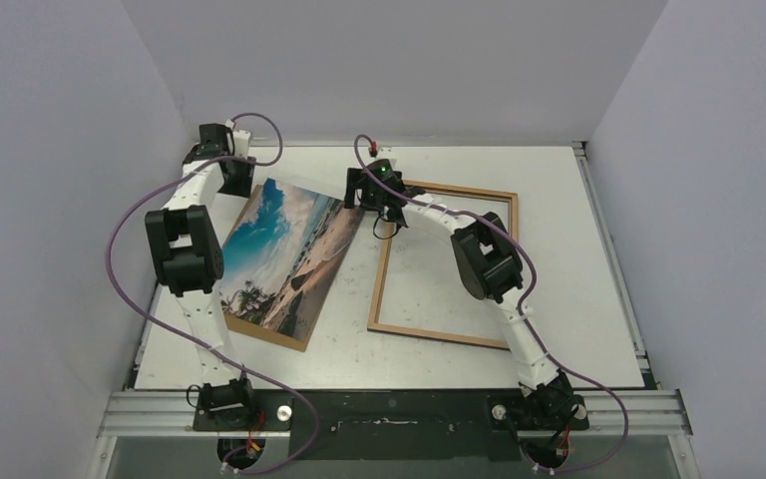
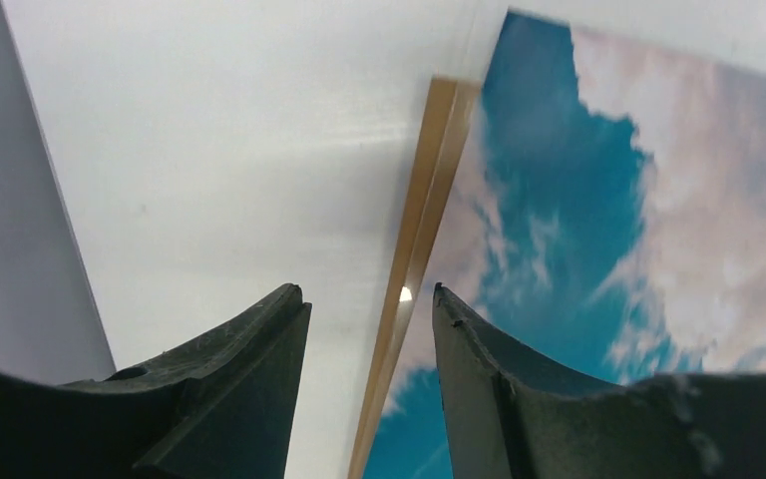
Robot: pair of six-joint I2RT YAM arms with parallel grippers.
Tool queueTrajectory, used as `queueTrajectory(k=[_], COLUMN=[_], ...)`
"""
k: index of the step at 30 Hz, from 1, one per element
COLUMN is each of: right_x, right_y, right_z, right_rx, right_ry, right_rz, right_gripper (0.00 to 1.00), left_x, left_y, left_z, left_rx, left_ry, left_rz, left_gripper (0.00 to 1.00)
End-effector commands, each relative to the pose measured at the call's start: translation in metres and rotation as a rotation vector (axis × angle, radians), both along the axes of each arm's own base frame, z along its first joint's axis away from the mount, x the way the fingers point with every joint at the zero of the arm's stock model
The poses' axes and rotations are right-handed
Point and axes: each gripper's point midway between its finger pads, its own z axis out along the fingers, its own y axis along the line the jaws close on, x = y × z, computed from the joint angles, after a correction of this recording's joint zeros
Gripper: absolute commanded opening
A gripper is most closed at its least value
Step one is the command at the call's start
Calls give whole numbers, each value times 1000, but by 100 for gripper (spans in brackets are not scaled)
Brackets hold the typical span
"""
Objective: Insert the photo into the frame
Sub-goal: Pick up the photo frame item at the center of the board.
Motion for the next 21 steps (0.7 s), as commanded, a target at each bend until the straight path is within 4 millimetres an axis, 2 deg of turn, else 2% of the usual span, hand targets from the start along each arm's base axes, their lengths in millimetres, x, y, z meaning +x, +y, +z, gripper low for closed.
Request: queueTrajectory(k=[1,5,9,13,17,21], right_x=[1,1,-2,-7,-13,-13], right_y=[5,13,21,25,35,46], right_z=[-4,-10,-14,-17,-16,-12], right_rx=[8,27,61,99,154,231], right_ry=[36,55,76,116,136,144], right_rz=[-54,-57,-58,-67,-45,-21], right_gripper=[94,94,94,96,96,96], left_x=[35,56,69,69,63,59], left_y=[4,12,16,13,8,2], left_z=[-3,-10,-15,-23,-41,-45], left_rx=[4,50,49,43,28,13], left_ry=[-41,-19,-30,-29,13,35], left_rz=[85,135,170,158,143,116], left_gripper=[48,47,47,47,46,46])
